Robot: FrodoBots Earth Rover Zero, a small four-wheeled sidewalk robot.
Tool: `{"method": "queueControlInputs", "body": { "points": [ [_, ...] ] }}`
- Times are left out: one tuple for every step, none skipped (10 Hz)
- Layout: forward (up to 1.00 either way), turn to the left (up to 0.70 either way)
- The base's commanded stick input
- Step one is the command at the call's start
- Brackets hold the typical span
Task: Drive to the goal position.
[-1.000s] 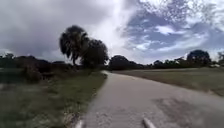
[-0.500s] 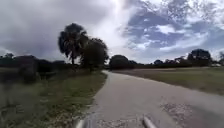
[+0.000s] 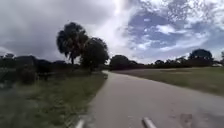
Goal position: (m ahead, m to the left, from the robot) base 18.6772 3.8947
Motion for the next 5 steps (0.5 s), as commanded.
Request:
{"method": "queueControlInputs", "body": {
  "points": [
    [0.7, -0.1],
    [0.7, 0.0],
    [0.7, 0.0],
    [0.7, 0.0],
    [0.7, 0.0]
  ]
}}
